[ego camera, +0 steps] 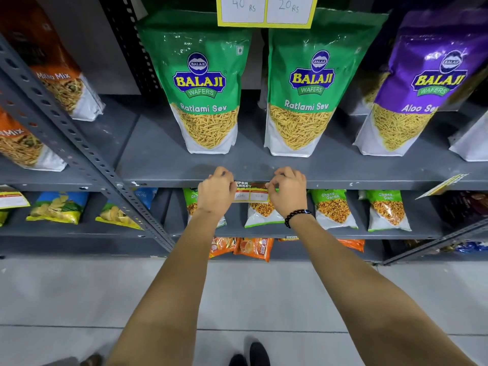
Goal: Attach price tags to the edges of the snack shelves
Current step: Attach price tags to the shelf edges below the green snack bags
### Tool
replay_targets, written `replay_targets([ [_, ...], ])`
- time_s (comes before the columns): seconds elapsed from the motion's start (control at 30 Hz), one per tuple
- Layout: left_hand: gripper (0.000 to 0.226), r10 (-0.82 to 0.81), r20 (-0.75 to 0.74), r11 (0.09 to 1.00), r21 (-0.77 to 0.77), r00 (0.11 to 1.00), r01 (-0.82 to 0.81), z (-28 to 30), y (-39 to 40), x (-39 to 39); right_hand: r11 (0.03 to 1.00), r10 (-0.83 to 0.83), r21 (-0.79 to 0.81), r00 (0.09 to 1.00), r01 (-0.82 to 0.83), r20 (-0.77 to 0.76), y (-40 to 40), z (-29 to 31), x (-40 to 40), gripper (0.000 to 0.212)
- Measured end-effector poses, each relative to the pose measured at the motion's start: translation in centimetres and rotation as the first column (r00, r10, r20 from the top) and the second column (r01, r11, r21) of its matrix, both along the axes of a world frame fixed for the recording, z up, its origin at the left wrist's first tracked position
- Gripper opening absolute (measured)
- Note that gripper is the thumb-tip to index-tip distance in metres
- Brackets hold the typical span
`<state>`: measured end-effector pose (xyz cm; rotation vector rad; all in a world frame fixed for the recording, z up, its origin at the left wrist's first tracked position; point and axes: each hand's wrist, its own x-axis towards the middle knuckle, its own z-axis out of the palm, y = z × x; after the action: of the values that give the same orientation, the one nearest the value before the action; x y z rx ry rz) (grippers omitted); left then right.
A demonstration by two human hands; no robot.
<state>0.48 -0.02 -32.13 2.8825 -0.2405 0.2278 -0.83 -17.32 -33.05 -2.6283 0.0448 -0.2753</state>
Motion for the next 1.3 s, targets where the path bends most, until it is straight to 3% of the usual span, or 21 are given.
replay_targets([
  [0.23, 0.018, 0.051, -0.029, 0.998, -0.027, 0.998, -0.052, 0.0, -0.4, 0.2, 0.997, -0.073, -0.008, 0.996, 0.073, -0.06, 0.6, 0.6, 0.2, 0.019],
  [0.33, 0.029, 0.074, -0.027, 0.996, -0.05, 0.997, -0.075, -0.2, -0.5, 0.2, 0.997, -0.079, 0.002, 0.997, 0.079, -0.02, 0.6, 0.6, 0.0, 0.025],
  [0.57, 0.05, 0.127, -0.041, 0.992, -0.016, 0.991, -0.127, -0.7, -1.3, 0.5, 0.981, -0.113, -0.162, 0.993, 0.108, -0.02, 1.6, 0.2, 0.7, 0.057],
  [1.3, 0.044, 0.135, -0.058, 0.99, -0.019, 0.989, -0.136, -0.7, -1.7, 0.9, 0.916, 0.027, -0.397, 0.996, -0.057, -0.083, 0.8, 1.3, 2.2, 0.059],
])
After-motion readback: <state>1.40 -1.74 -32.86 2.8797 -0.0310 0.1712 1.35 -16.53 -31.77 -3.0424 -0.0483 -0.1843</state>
